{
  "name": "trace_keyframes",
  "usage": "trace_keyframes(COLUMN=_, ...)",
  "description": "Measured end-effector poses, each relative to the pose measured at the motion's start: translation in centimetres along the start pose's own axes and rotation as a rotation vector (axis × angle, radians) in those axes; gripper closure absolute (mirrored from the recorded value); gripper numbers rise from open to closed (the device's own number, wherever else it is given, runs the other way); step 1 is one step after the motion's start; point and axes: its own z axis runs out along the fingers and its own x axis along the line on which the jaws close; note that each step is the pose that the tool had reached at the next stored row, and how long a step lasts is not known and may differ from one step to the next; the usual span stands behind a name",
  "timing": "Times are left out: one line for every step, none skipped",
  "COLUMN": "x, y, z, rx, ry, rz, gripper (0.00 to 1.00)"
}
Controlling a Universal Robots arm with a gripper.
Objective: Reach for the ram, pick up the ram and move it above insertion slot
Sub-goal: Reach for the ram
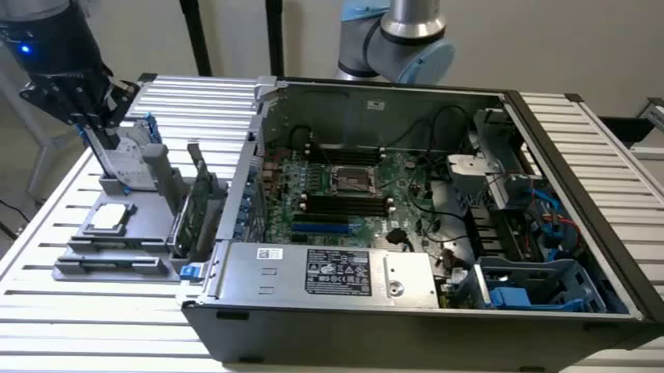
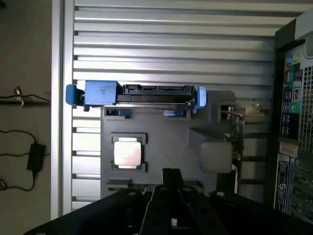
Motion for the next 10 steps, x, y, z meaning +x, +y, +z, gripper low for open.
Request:
trace_keyframes(x=0.00, y=0.00, z=0.00, rx=0.0000, ry=0.0000, rz=0.000, gripper=0.89)
trace_keyframes(x=0.00, y=0.00, z=0.00, rx=0.0000, ry=0.0000, rz=0.000, gripper=0.89)
trace_keyframes(x=0.00, y=0.00, z=0.00, rx=0.0000, ry=0.0000, rz=0.000, gripper=0.89)
trace_keyframes(x=0.00, y=0.00, z=0.00, rx=0.0000, ry=0.0000, rz=0.000, gripper=0.89)
trace_keyframes(x=0.00, y=0.00, z=0.00, rx=0.0000, ry=0.0000, rz=0.000, gripper=0.89)
trace_keyframes(x=0.00, y=0.00, z=0.00, rx=0.0000, ry=0.0000, rz=0.000, gripper=0.89)
trace_keyframes(x=0.00, y=0.00, z=0.00, rx=0.0000, ry=0.0000, rz=0.000, gripper=0.89)
trace_keyframes(x=0.00, y=0.00, z=0.00, rx=0.0000, ry=0.0000, rz=0.000, gripper=0.89)
trace_keyframes(x=0.00, y=0.00, z=0.00, rx=0.0000, ry=0.0000, rz=0.000, gripper=0.89)
trace_keyframes(x=0.00, y=0.00, z=0.00, rx=0.0000, ry=0.0000, rz=0.000, gripper=0.89)
